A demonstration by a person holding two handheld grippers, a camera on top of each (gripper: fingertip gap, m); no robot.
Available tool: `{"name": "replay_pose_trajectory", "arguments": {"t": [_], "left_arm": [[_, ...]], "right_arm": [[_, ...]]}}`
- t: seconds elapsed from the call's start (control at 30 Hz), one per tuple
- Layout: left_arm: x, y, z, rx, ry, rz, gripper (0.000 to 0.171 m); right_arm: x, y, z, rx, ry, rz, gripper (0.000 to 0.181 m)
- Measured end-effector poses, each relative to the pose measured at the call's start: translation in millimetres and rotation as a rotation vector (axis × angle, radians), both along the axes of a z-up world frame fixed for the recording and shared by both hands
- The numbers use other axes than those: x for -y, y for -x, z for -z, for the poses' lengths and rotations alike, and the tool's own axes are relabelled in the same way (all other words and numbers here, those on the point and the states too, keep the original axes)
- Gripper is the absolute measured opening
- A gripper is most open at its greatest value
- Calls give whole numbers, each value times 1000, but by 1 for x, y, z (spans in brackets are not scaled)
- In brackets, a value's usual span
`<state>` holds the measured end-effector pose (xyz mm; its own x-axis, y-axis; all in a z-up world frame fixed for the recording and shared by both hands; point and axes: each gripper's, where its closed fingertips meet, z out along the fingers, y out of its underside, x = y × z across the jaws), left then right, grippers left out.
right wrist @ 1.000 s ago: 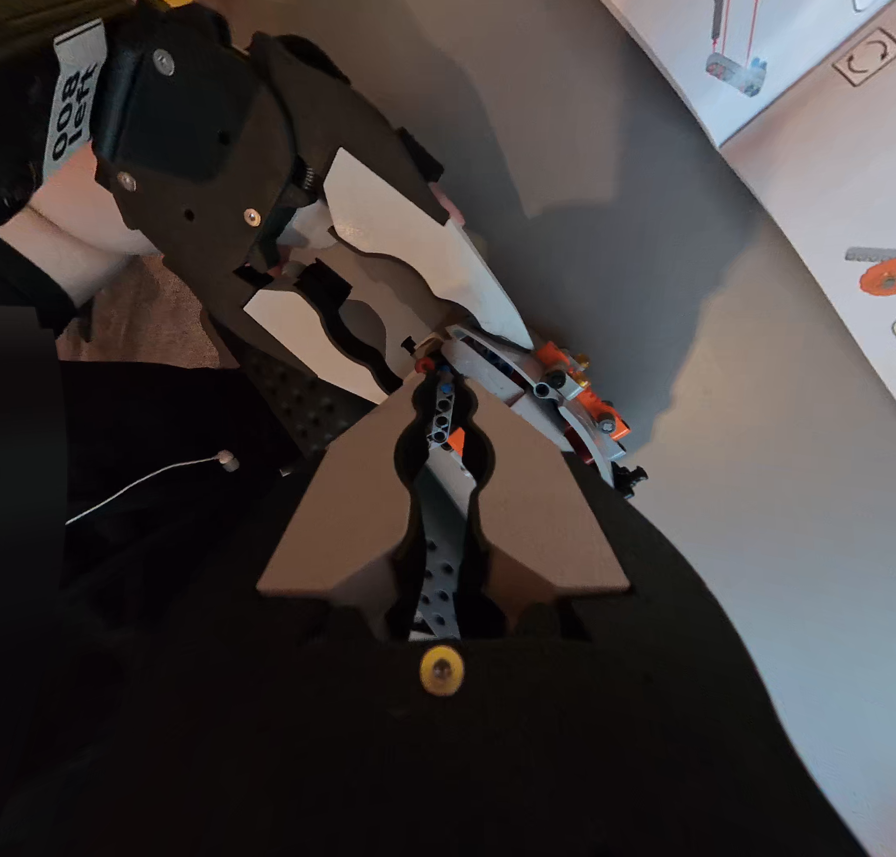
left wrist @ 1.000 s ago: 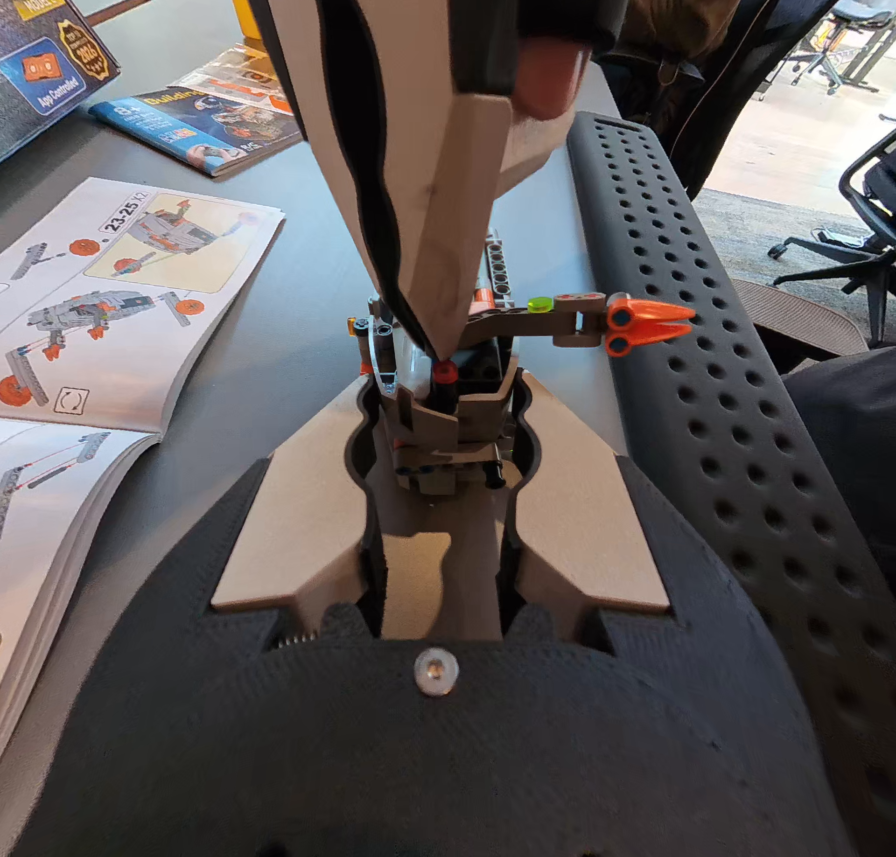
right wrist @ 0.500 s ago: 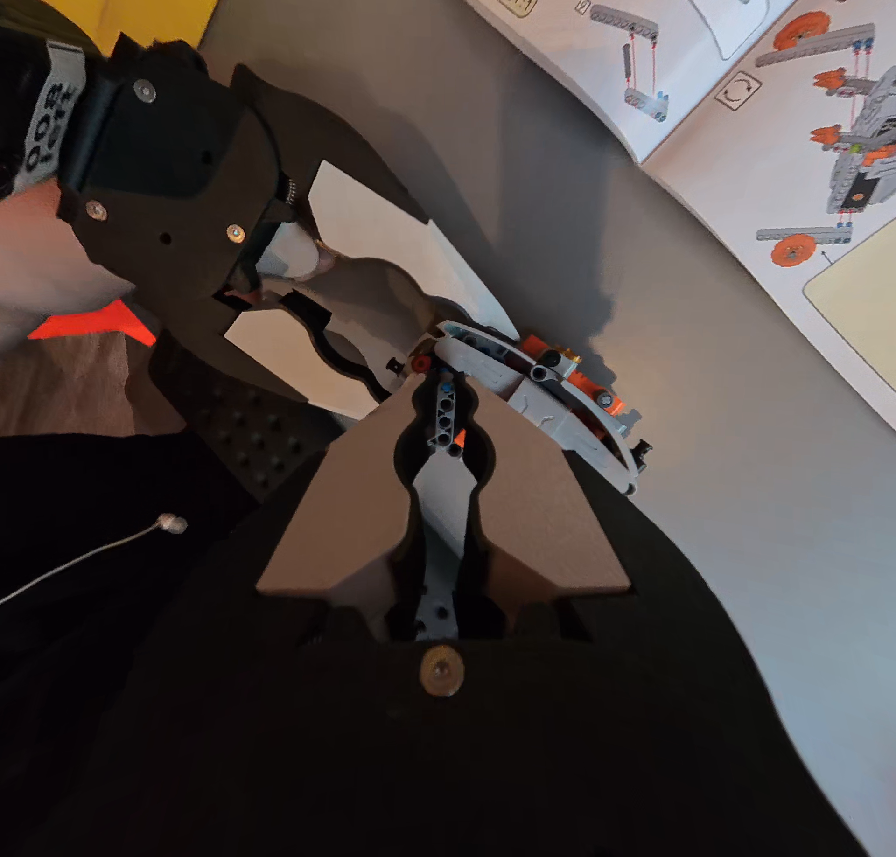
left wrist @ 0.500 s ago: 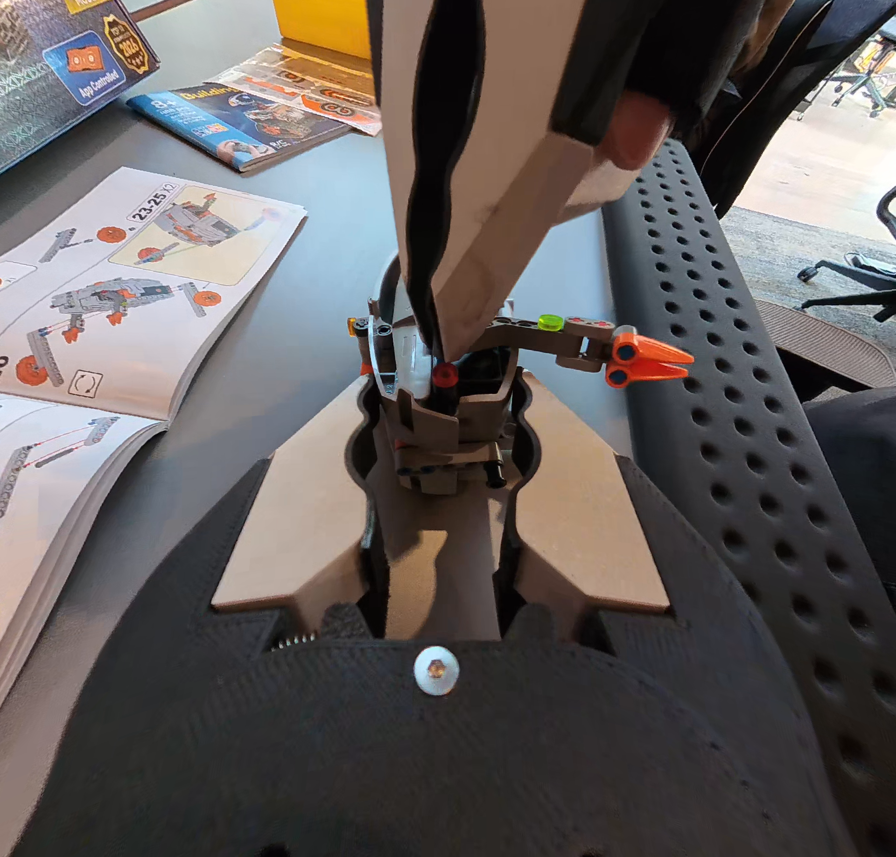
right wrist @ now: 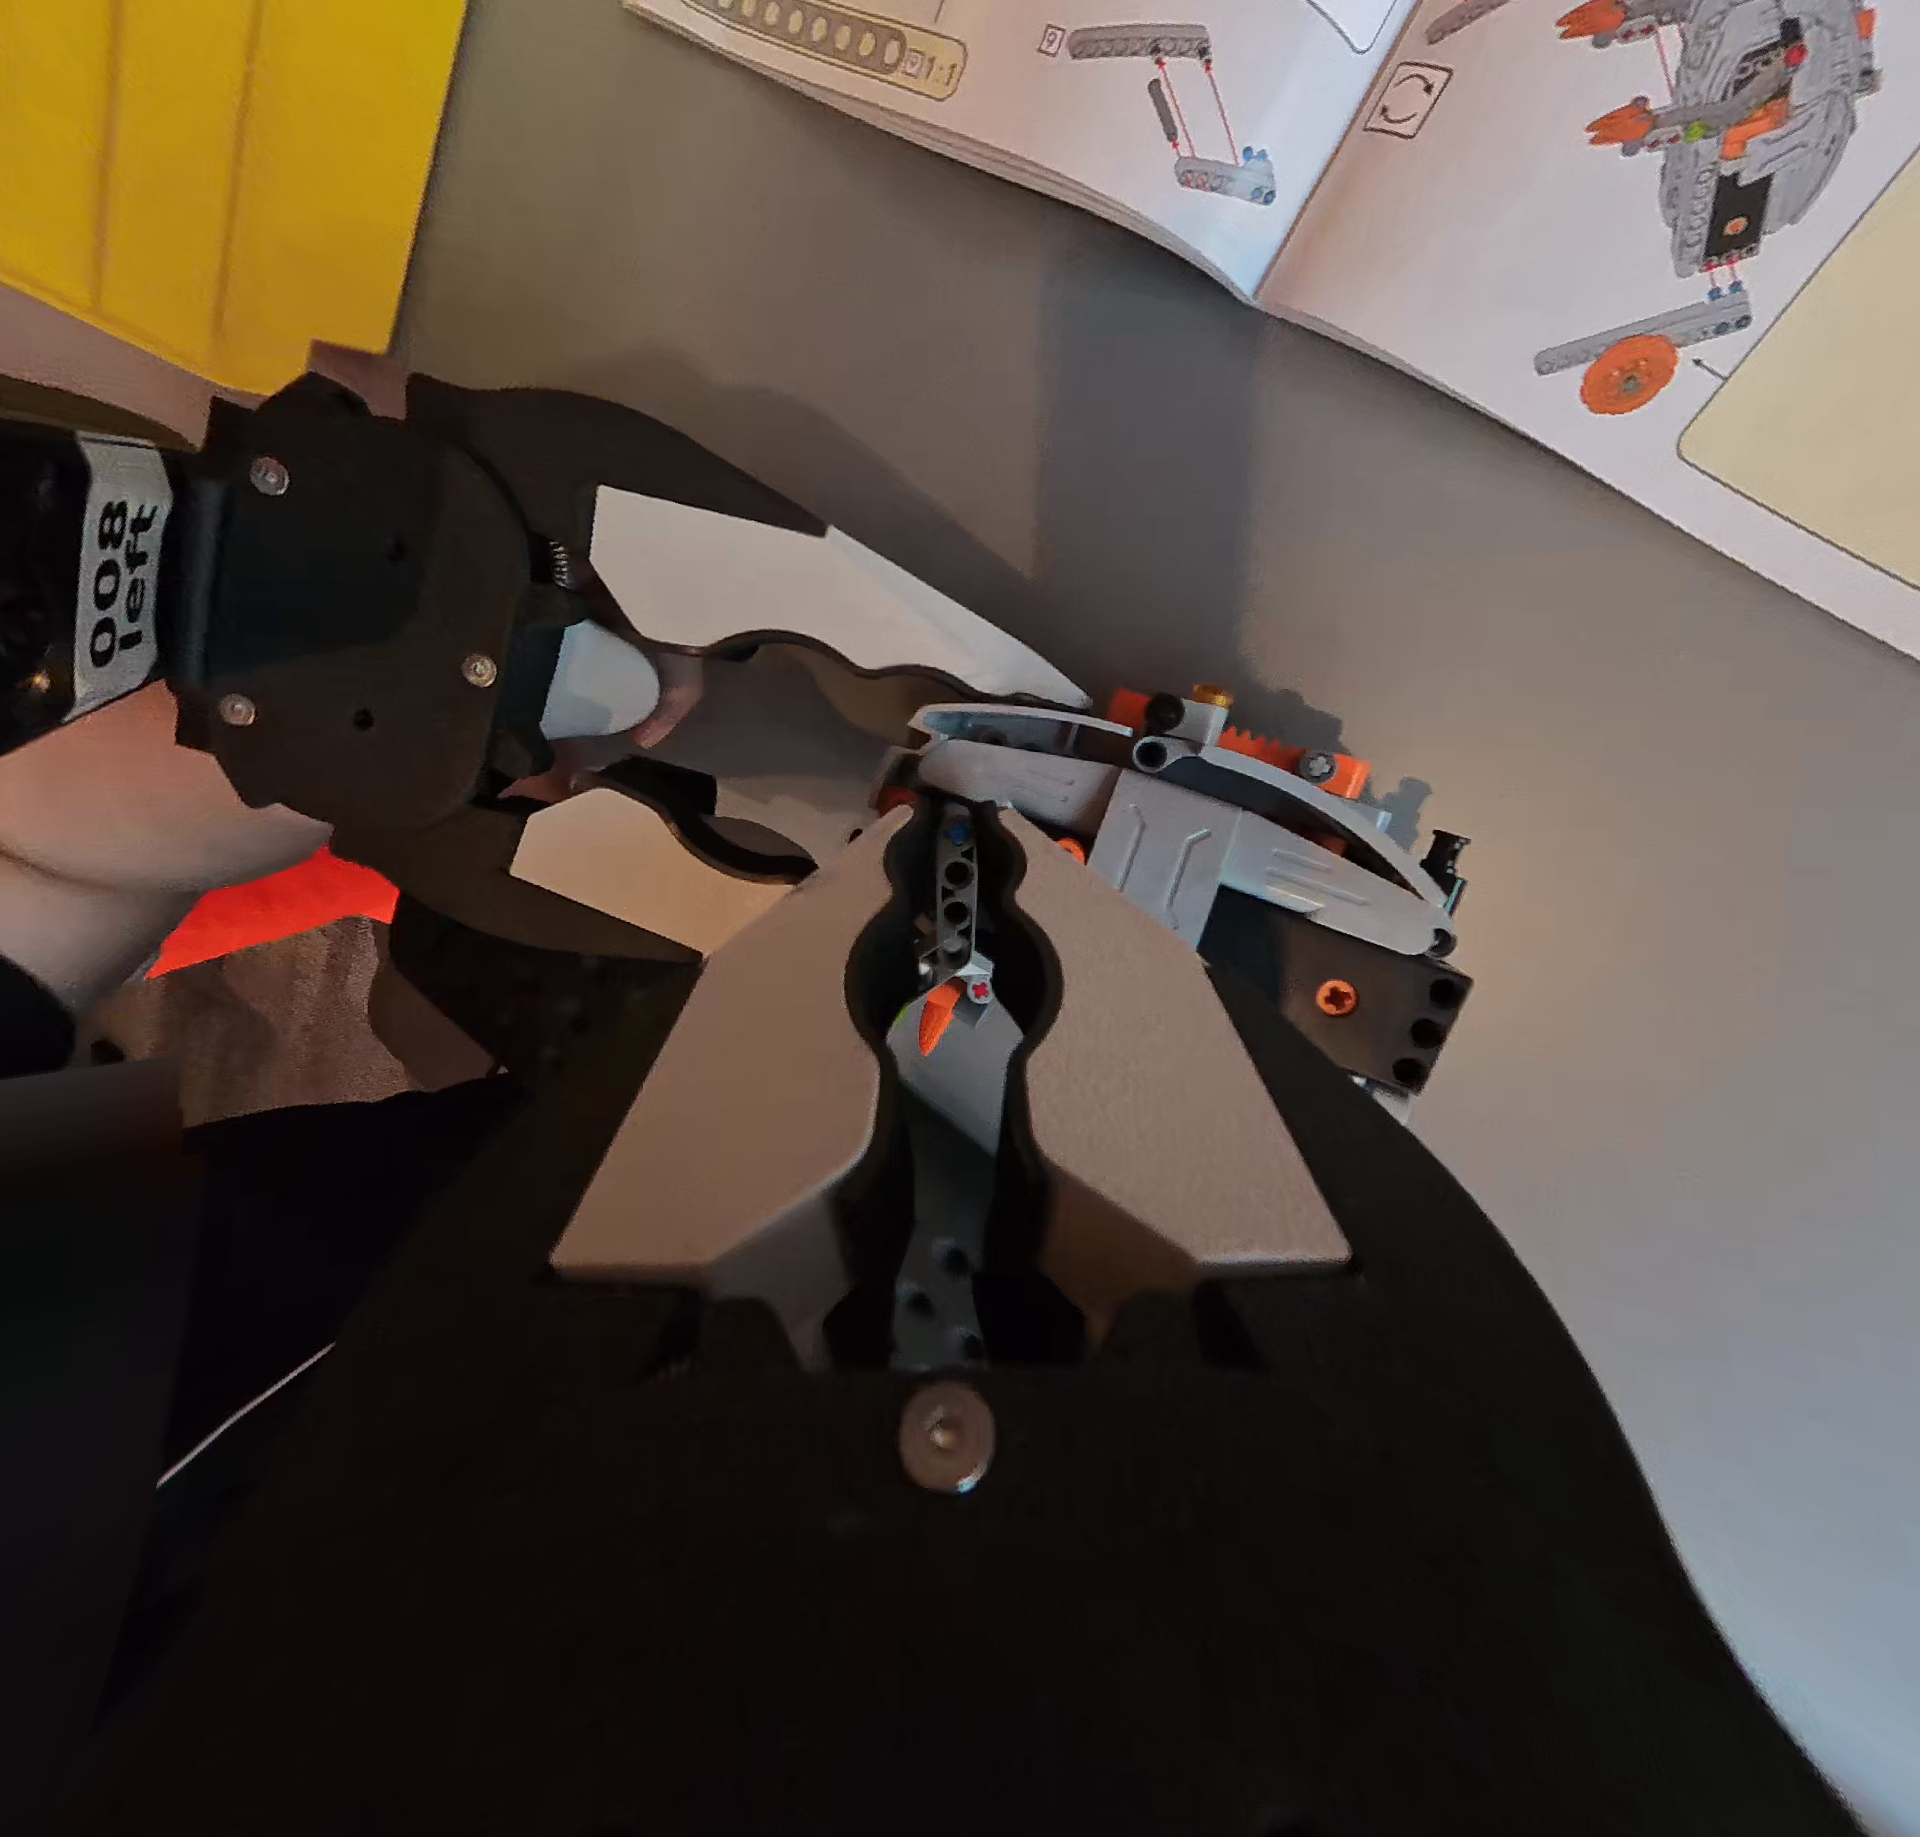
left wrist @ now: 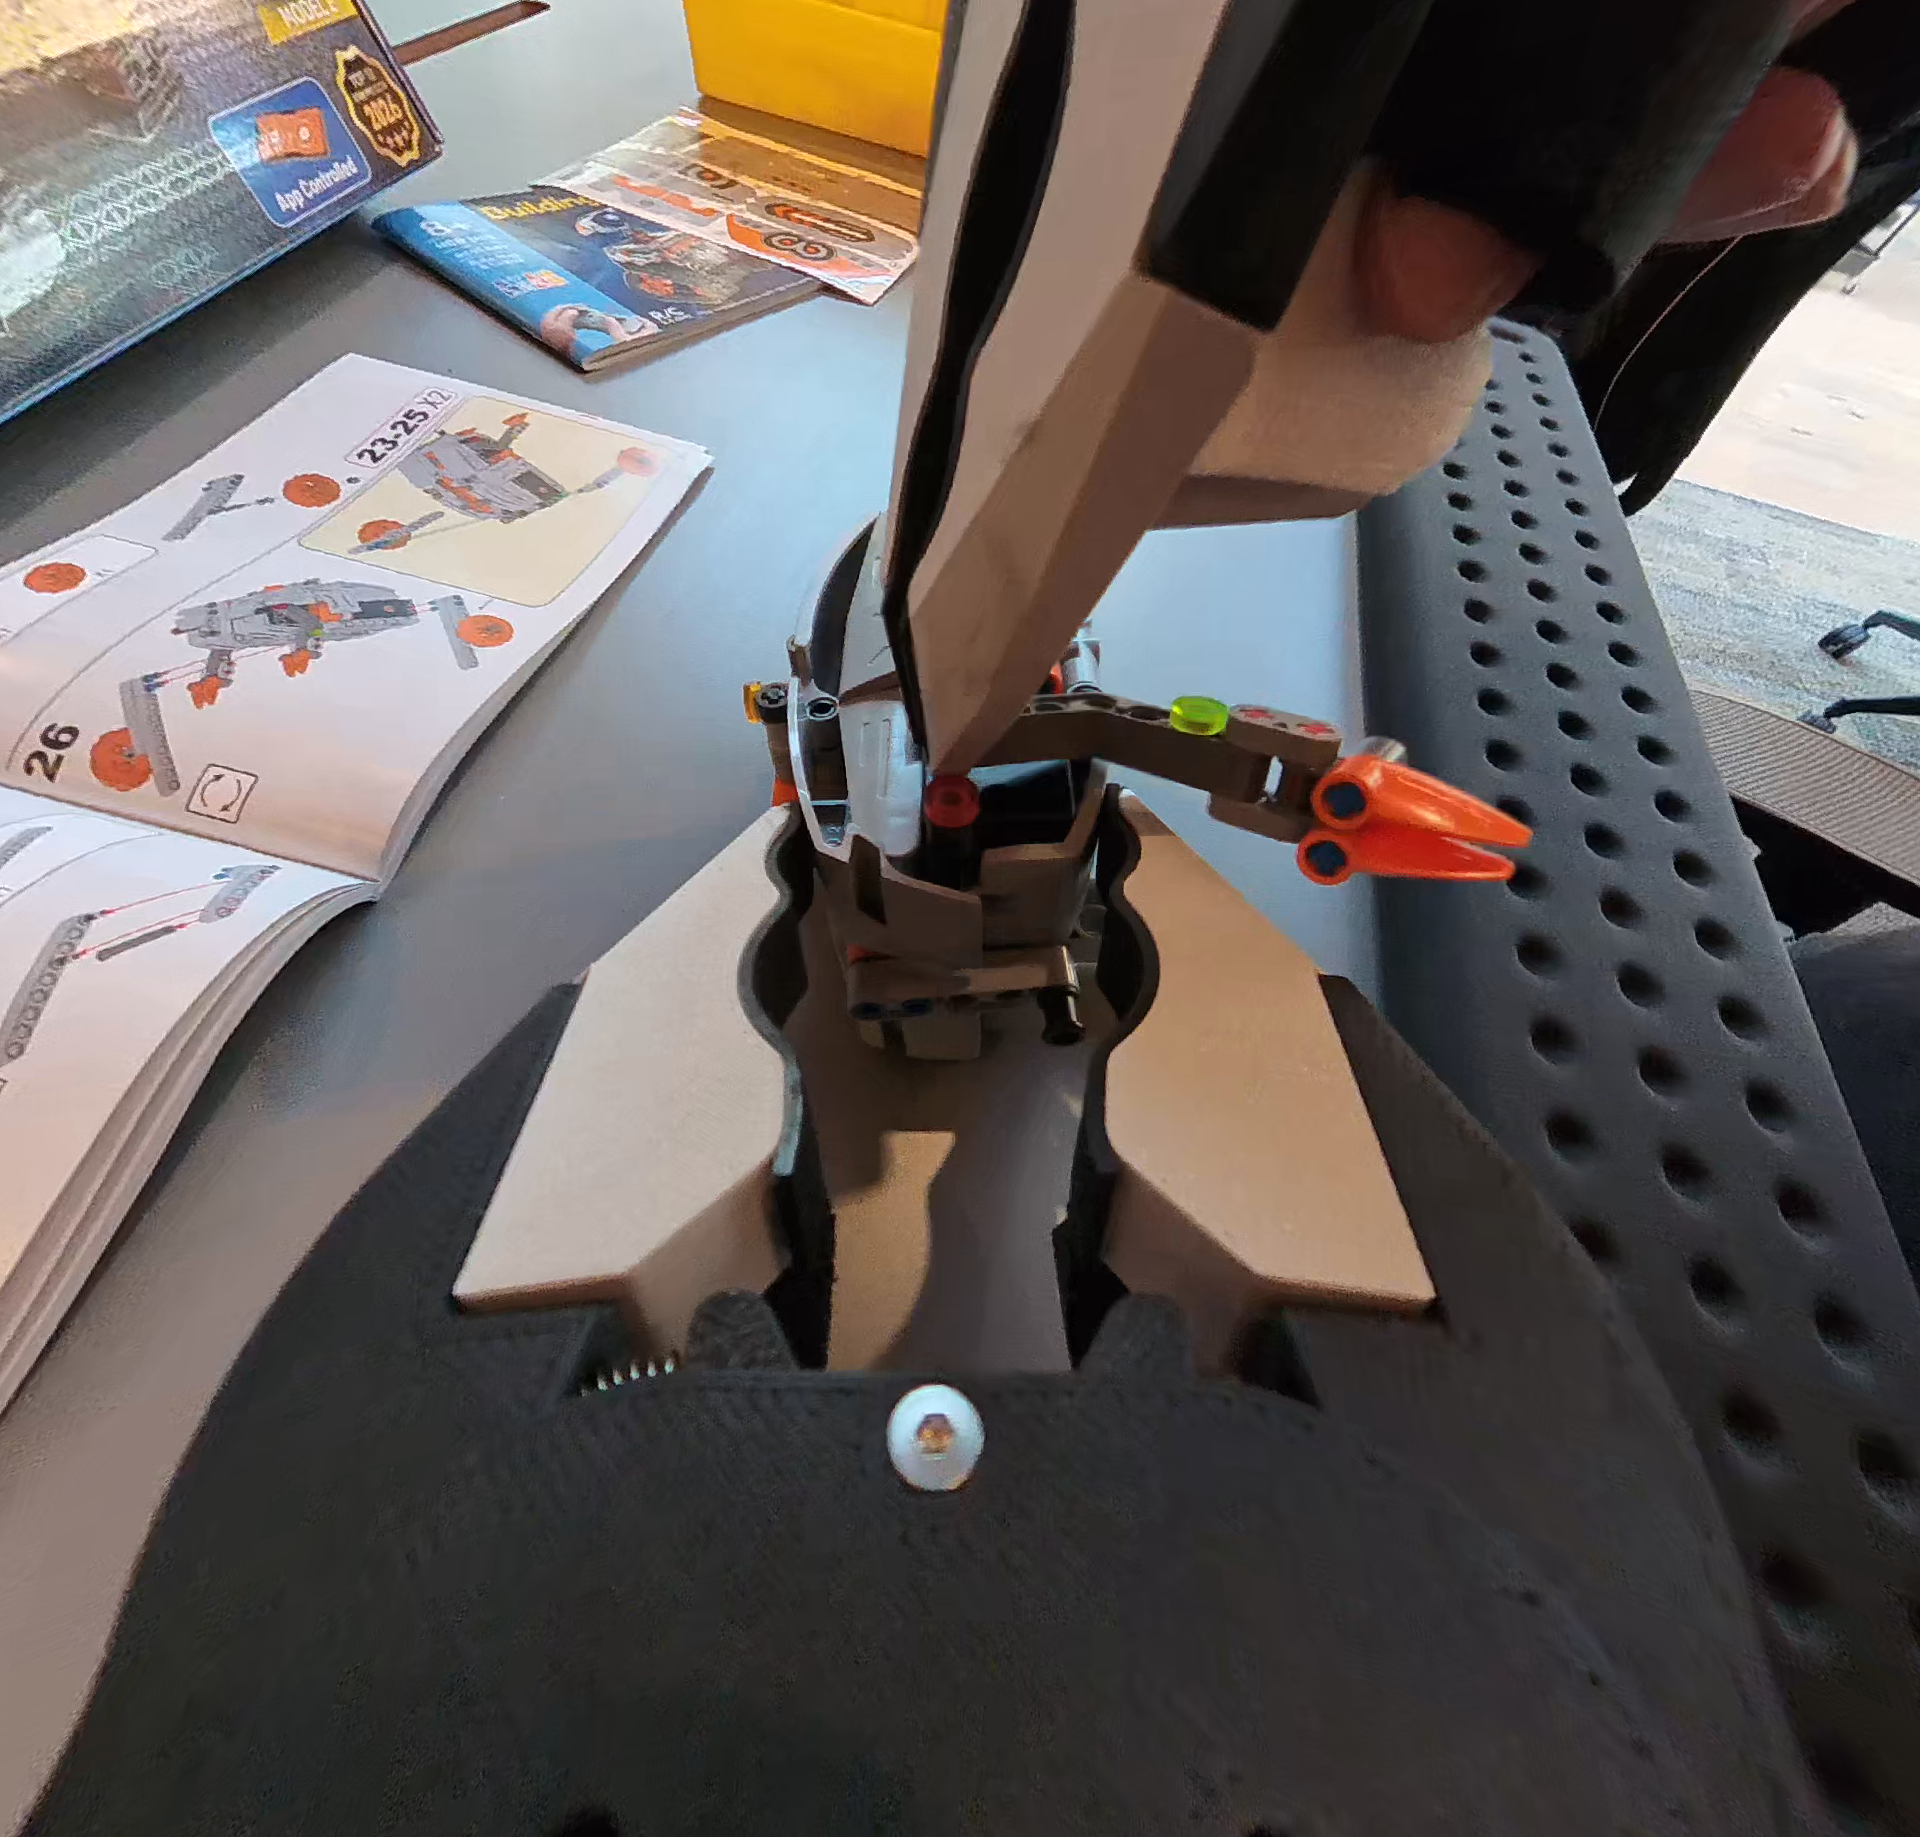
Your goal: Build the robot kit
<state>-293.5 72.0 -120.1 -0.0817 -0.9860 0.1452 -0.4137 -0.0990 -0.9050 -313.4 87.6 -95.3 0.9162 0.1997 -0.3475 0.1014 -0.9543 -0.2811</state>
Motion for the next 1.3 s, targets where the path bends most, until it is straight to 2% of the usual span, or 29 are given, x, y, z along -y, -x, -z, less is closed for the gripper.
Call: {"name": "replay_pose_trajectory", "arguments": {"t": [0.23,0.4,0.5,0.77,1.1,1.2,1.3], "left_arm": [[2,-1,0,-2,-41,-19,54],[6,-2,0,-12,-114,-22,54],[6,-2,0,-10,-109,-25,54],[6,-2,0,-11,-111,-27,54],[7,0,0,-11,-65,5,54],[7,2,-2,-24,-75,31,78],[2,8,-5,-49,-128,60,78]], "right_arm": [[-1,-2,0,20,21,77,6],[5,-3,1,90,-83,40,6],[5,-2,-1,138,-222,-15,6],[4,-1,-5,-27,-491,85,7],[9,-2,-5,-144,-539,154,6],[9,-1,-7,-180,-569,157,6],[11,-1,-9,-224,-600,173,6]]}}
